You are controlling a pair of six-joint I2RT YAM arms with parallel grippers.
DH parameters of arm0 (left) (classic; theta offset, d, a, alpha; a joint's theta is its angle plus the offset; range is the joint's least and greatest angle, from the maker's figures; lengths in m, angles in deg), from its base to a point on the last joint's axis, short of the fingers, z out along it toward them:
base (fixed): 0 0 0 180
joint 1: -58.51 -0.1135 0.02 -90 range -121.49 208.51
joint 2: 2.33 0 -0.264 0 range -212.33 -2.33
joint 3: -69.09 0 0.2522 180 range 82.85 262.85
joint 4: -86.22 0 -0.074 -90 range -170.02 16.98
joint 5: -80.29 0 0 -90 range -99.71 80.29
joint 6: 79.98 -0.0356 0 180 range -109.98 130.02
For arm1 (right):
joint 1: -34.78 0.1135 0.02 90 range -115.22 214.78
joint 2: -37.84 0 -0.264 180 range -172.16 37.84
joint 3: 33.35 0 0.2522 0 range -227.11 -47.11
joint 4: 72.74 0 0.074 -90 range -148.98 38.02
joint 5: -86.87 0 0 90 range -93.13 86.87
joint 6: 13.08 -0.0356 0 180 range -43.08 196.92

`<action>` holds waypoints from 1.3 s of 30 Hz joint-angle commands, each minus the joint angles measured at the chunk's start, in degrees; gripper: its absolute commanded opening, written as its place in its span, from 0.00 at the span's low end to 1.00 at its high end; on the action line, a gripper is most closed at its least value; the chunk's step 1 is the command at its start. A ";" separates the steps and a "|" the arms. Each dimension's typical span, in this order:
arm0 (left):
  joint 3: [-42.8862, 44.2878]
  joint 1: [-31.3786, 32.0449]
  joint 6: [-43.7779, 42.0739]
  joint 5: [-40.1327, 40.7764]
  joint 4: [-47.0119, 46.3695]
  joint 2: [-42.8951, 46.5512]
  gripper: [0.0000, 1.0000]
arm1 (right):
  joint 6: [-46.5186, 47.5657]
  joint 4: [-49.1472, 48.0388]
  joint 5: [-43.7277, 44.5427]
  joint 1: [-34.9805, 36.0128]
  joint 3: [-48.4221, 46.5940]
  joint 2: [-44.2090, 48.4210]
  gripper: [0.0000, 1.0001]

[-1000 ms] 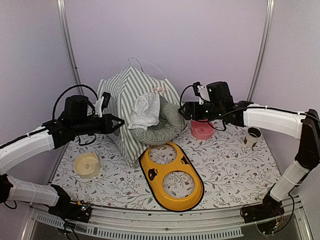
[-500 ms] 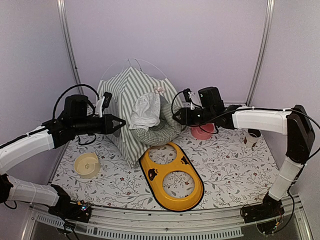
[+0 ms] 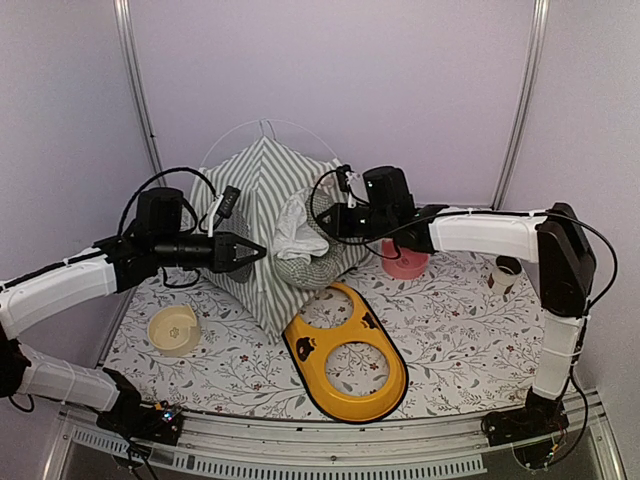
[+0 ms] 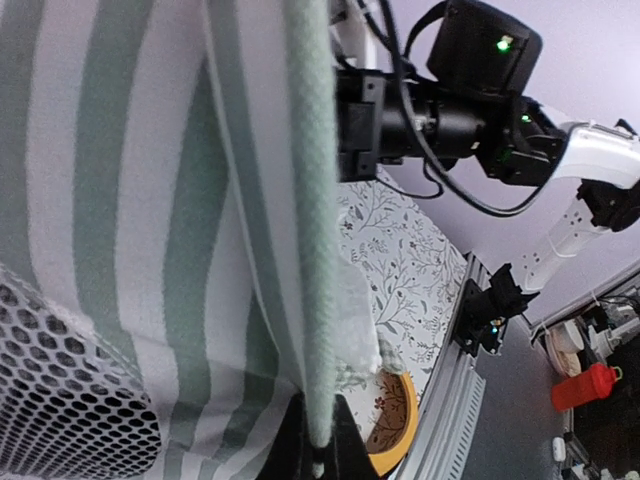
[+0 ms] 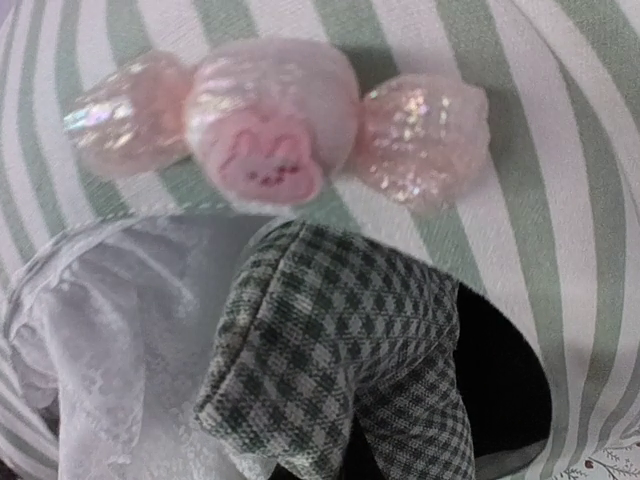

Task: Set up the pet tent
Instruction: Place the cushion in the tent.

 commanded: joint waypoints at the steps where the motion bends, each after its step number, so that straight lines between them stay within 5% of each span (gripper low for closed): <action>1: 1.42 0.57 0.91 -11.75 -4.33 0.28 0.00 | -2.75 -2.17 8.11 -0.57 -0.92 -5.99 0.00; 7: -0.96 0.15 2.22 -12.26 -7.31 3.78 0.00 | -5.85 -3.16 13.25 -2.77 2.04 -9.47 0.01; 16: -1.85 -4.21 3.45 -0.84 -1.63 3.27 0.00 | -0.55 -3.66 9.30 0.56 5.20 1.64 0.60; 19: -2.52 -5.81 4.95 0.33 -2.62 2.96 0.00 | 0.51 -2.56 9.11 1.71 6.85 4.65 0.69; 25: -1.91 -6.89 6.12 -0.36 -4.16 1.88 0.00 | 1.40 -4.32 7.67 1.80 14.36 12.24 0.73; 33: -0.01 -7.08 5.93 -3.14 -4.03 -0.09 0.00 | 13.23 -17.05 -8.56 3.81 26.79 18.41 0.79; 39: 0.80 -7.12 5.14 -6.83 -4.46 -1.22 0.00 | 18.06 -17.73 -12.74 6.64 23.86 16.06 0.81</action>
